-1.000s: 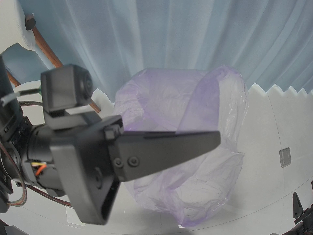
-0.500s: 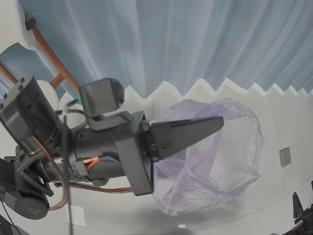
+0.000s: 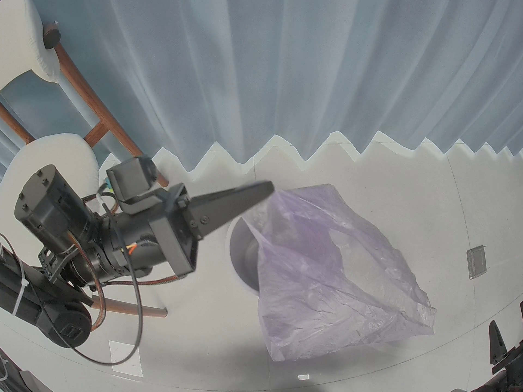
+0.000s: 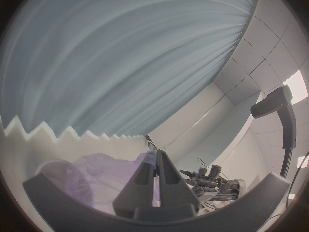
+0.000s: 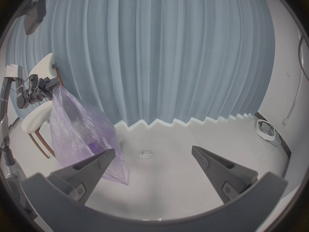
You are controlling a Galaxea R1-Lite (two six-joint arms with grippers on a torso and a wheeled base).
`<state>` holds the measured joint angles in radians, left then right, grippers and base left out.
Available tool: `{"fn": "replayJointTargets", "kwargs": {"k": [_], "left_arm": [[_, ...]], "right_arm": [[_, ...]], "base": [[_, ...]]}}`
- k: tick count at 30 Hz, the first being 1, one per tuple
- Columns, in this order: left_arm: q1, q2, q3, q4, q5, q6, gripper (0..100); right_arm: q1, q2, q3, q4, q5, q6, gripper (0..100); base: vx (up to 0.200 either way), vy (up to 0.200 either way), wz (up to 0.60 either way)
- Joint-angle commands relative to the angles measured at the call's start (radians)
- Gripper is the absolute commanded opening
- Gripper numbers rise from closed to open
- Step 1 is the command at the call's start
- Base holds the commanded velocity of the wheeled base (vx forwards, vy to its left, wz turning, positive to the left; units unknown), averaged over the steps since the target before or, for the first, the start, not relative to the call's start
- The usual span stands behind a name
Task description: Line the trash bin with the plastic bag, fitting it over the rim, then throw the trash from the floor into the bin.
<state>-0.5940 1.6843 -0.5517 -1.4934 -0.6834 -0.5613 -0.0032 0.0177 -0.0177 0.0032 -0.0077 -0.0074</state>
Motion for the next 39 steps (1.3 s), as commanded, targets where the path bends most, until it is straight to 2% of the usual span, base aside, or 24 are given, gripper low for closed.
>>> {"fn": "replayJointTargets", "kwargs": {"k": [1,4,11,16,20,24,25,31,32,37,39], "left_arm": [[0.117,0.011,0.018,-0.061,-0.007,0.000,0],[0.166,0.008,0.018,-0.059,-0.005,-0.006,0],[0.198,0.051,-0.017,-0.061,-0.001,0.000,0],[0.266,0.118,-0.111,-0.061,0.013,0.003,0],[0.267,0.153,-0.178,-0.062,0.110,0.003,0],[0.267,0.153,-0.182,-0.062,0.113,0.003,0],[0.263,0.198,-0.254,-0.062,0.203,0.003,0],[0.275,0.255,-0.333,-0.062,0.292,0.003,0],[0.264,0.290,-0.355,-0.064,0.343,0.003,0],[0.189,0.290,-0.283,-0.064,0.363,0.020,0],[0.188,0.258,-0.234,-0.062,0.355,0.061,0]], "right_arm": [[0.000,-0.016,0.015,0.000,0.000,0.000,100],[0.000,-0.016,0.015,0.000,0.000,0.000,100],[0.000,-0.016,0.015,0.000,0.000,0.000,100],[0.000,-0.016,0.015,0.000,0.000,0.000,100],[0.000,-0.016,0.015,0.000,0.000,0.000,100],[0.000,-0.016,0.013,0.000,0.000,0.000,100],[0.000,-0.016,0.015,0.000,0.000,0.000,100],[0.000,-0.016,0.015,0.000,0.000,0.000,100],[0.000,-0.016,0.015,0.000,0.000,0.000,100],[0.000,-0.016,0.015,0.000,0.000,0.000,100],[0.000,-0.016,0.015,0.000,0.000,0.000,100]], "base": [[0.000,0.000,0.00],[0.000,0.000,0.00],[0.000,0.000,0.00],[0.000,0.000,0.00],[0.000,0.000,0.00],[0.000,0.000,0.00],[0.000,0.000,0.00],[0.000,0.000,0.00],[0.000,0.000,0.00],[0.000,0.000,0.00],[0.000,0.000,0.00]]}}
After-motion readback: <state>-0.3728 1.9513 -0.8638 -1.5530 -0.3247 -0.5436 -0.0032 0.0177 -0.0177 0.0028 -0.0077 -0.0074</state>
